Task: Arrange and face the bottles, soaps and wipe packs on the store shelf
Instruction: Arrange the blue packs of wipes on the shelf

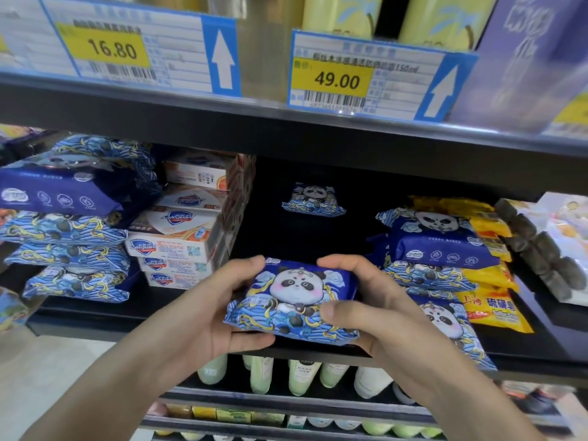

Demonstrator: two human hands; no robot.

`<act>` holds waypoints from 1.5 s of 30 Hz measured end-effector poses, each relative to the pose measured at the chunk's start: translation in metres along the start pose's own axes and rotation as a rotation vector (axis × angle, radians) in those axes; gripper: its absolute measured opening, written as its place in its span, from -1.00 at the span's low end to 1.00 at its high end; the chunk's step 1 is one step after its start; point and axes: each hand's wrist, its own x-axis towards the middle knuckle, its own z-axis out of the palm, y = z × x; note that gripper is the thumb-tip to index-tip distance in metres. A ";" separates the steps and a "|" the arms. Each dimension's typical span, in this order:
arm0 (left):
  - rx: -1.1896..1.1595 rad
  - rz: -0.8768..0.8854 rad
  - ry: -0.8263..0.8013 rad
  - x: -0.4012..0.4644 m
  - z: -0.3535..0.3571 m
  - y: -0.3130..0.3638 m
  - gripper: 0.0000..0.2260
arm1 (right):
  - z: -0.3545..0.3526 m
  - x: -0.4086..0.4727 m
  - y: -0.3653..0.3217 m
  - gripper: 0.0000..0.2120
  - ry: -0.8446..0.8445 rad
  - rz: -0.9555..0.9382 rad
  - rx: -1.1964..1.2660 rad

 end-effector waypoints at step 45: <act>0.754 0.414 0.077 0.024 0.027 -0.038 -0.79 | -0.123 -0.048 -0.008 -0.24 0.226 -0.352 -1.354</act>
